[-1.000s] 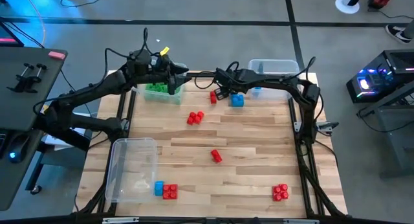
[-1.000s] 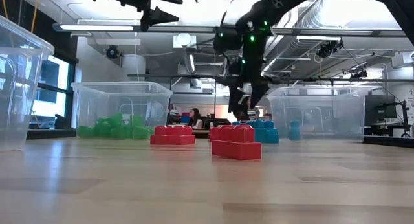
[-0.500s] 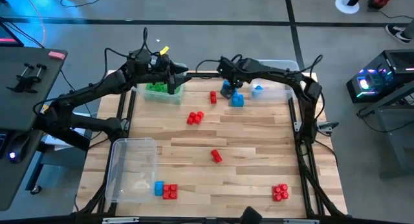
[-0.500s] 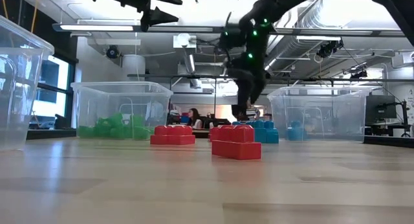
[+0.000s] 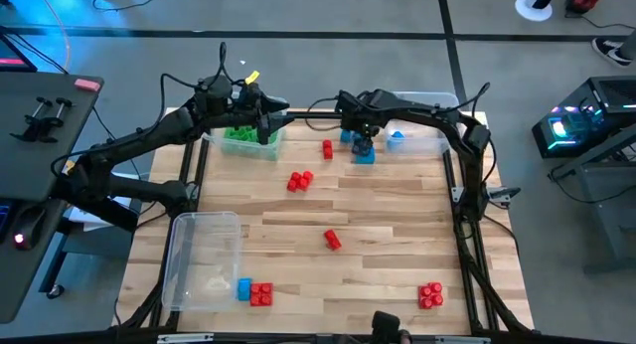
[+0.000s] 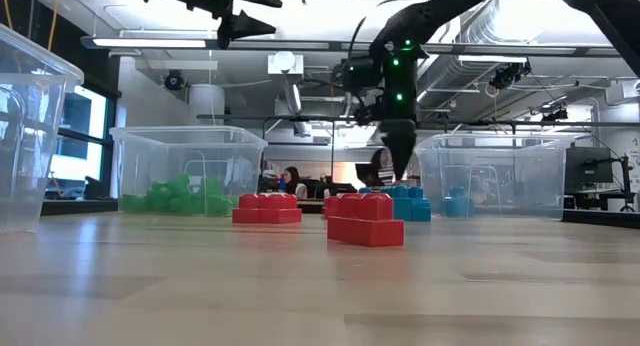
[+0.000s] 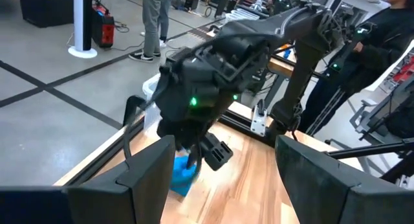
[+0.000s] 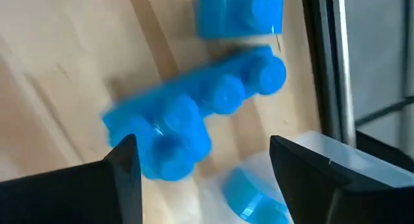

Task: Sort blocks
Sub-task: Put the blue game piece into the top right transparent bin

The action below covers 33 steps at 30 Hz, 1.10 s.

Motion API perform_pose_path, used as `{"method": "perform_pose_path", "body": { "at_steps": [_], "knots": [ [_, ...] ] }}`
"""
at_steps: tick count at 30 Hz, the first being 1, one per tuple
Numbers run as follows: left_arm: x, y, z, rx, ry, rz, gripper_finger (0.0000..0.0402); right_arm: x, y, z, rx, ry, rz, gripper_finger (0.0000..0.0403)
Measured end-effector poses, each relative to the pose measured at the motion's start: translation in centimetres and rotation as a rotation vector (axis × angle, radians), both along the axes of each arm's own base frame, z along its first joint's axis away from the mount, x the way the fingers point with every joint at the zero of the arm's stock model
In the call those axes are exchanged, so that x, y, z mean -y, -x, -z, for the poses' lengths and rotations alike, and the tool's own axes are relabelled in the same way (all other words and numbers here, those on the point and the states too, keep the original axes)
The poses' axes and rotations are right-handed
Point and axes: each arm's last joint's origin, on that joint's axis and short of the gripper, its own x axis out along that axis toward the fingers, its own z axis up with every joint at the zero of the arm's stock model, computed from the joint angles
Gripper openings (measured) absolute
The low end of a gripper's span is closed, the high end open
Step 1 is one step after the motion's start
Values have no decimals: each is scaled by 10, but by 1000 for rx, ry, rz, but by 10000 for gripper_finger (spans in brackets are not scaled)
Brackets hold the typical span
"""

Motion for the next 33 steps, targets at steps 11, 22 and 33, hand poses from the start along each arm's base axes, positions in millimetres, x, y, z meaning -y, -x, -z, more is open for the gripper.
{"method": "perform_pose_path", "body": {
  "at_steps": [11,22,33],
  "knots": [
    [-1,0,0,-1,-4,-14,252,4,1,6,-77,56,-25,31],
    [-1,0,0,-3,-5,-21,252,7,-8,30,-115,79,32,3],
    [0,1,4,-40,17,-21,252,-25,-25,27,-30,-24,-26,0]
  ]
}}
